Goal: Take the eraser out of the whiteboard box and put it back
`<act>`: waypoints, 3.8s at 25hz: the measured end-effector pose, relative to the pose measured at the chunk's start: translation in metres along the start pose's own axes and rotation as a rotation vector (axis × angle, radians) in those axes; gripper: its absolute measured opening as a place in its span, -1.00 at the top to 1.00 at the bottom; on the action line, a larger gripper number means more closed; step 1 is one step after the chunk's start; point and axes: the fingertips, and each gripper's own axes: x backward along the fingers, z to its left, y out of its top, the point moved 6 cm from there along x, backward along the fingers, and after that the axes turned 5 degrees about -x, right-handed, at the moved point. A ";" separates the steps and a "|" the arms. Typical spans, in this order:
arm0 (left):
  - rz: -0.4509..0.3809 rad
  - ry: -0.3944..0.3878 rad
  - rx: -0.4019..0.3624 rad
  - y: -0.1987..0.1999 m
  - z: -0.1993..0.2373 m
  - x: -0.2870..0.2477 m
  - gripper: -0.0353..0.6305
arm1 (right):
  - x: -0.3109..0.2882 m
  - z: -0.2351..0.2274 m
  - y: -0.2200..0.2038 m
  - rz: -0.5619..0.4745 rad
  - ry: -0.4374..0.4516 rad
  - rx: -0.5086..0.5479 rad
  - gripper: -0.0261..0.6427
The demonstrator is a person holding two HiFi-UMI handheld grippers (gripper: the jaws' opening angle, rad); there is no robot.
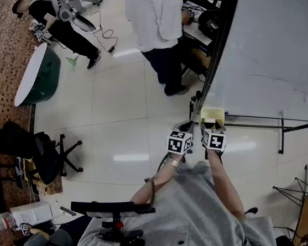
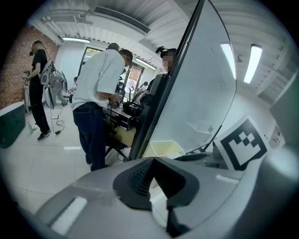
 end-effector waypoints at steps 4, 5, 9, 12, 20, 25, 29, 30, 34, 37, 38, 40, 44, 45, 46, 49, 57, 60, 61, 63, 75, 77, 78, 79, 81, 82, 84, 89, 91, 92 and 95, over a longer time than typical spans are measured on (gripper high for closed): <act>0.008 -0.010 -0.001 0.003 0.002 -0.014 0.88 | -0.002 0.003 -0.005 0.019 0.049 0.019 0.14; 0.004 -0.008 0.000 0.008 0.003 -0.017 0.88 | -0.003 0.002 -0.004 0.023 0.062 0.031 0.16; -0.018 0.010 0.015 0.021 0.006 -0.023 0.88 | 0.014 0.001 0.010 0.015 0.140 0.032 0.17; -0.020 0.024 0.026 0.022 0.009 -0.025 0.88 | 0.047 0.009 0.035 -0.030 0.197 0.044 0.18; -0.033 0.045 0.035 0.028 0.014 -0.025 0.88 | 0.084 0.015 0.088 -0.183 0.220 0.085 0.18; -0.022 0.041 0.028 0.027 0.011 -0.024 0.88 | 0.058 0.003 0.080 -0.179 0.163 0.100 0.18; -0.018 0.037 0.020 0.025 0.012 -0.024 0.88 | 0.031 -0.001 0.069 -0.143 0.134 0.126 0.18; -0.017 0.036 0.019 0.025 0.011 -0.024 0.88 | 0.024 -0.002 0.064 -0.126 0.131 0.129 0.18; -0.017 0.029 0.016 0.024 0.010 -0.024 0.88 | 0.002 -0.012 0.048 -0.073 0.099 0.114 0.18; -0.009 0.025 0.015 0.022 0.009 -0.022 0.88 | -0.006 -0.016 0.044 -0.052 0.085 0.104 0.17; -0.008 0.023 0.014 0.022 0.009 -0.022 0.88 | -0.008 -0.017 0.043 -0.047 0.085 0.096 0.18; -0.010 0.020 0.013 0.021 0.008 -0.019 0.88 | -0.012 -0.018 0.041 -0.041 0.092 0.080 0.17; -0.012 0.006 0.009 0.017 0.007 -0.014 0.88 | -0.013 -0.020 0.039 -0.026 0.108 0.067 0.17; -0.014 0.001 0.007 0.016 0.006 -0.013 0.88 | -0.011 -0.020 0.039 -0.021 0.107 0.070 0.17; -0.015 -0.004 0.006 0.015 0.005 -0.011 0.88 | -0.008 -0.021 0.039 -0.023 0.106 0.072 0.14; -0.015 -0.023 0.011 0.009 0.002 -0.006 0.88 | 0.013 -0.023 0.043 -0.072 0.092 0.052 0.07; 0.019 -0.070 0.017 -0.026 -0.030 -0.002 0.88 | 0.071 -0.020 0.014 -0.173 0.061 0.012 0.44; 0.014 -0.060 0.002 -0.033 -0.049 0.006 0.88 | 0.077 -0.015 -0.012 -0.144 0.118 0.007 0.69; 0.009 -0.047 0.000 -0.035 -0.054 0.012 0.88 | 0.081 -0.012 -0.018 -0.135 0.133 0.011 0.72; -0.003 -0.011 0.008 -0.040 -0.060 0.025 0.88 | 0.092 -0.005 -0.029 -0.128 0.164 0.028 0.75; -0.002 0.059 0.008 -0.101 -0.138 0.080 0.88 | 0.155 0.007 -0.112 -0.074 0.273 0.083 0.90; -0.017 0.060 -0.003 -0.097 -0.137 0.087 0.88 | 0.159 0.011 -0.113 -0.087 0.274 0.096 0.91; -0.026 0.059 -0.008 -0.095 -0.137 0.089 0.88 | 0.161 0.013 -0.113 -0.094 0.274 0.100 0.91; -0.035 0.057 -0.012 -0.092 -0.137 0.091 0.88 | 0.163 0.014 -0.111 -0.101 0.272 0.101 0.91; -0.048 0.051 -0.018 -0.087 -0.138 0.094 0.88 | 0.167 0.016 -0.107 -0.114 0.263 0.101 0.91; -0.052 0.046 -0.021 -0.085 -0.138 0.095 0.88 | 0.168 0.017 -0.106 -0.119 0.258 0.101 0.91; -0.053 0.036 -0.027 -0.084 -0.139 0.097 0.88 | 0.169 0.020 -0.104 -0.124 0.251 0.099 0.91; -0.046 0.029 -0.021 -0.087 -0.135 0.097 0.88 | 0.169 0.026 -0.106 -0.107 0.248 0.101 0.91; -0.045 0.029 -0.018 -0.085 -0.133 0.095 0.88 | 0.170 0.025 -0.105 -0.108 0.245 0.099 0.91; -0.042 0.027 -0.019 -0.084 -0.134 0.094 0.88 | 0.171 0.024 -0.104 -0.109 0.243 0.094 0.91; -0.028 0.013 -0.027 -0.082 -0.137 0.089 0.88 | 0.171 0.022 -0.103 -0.107 0.236 0.085 0.91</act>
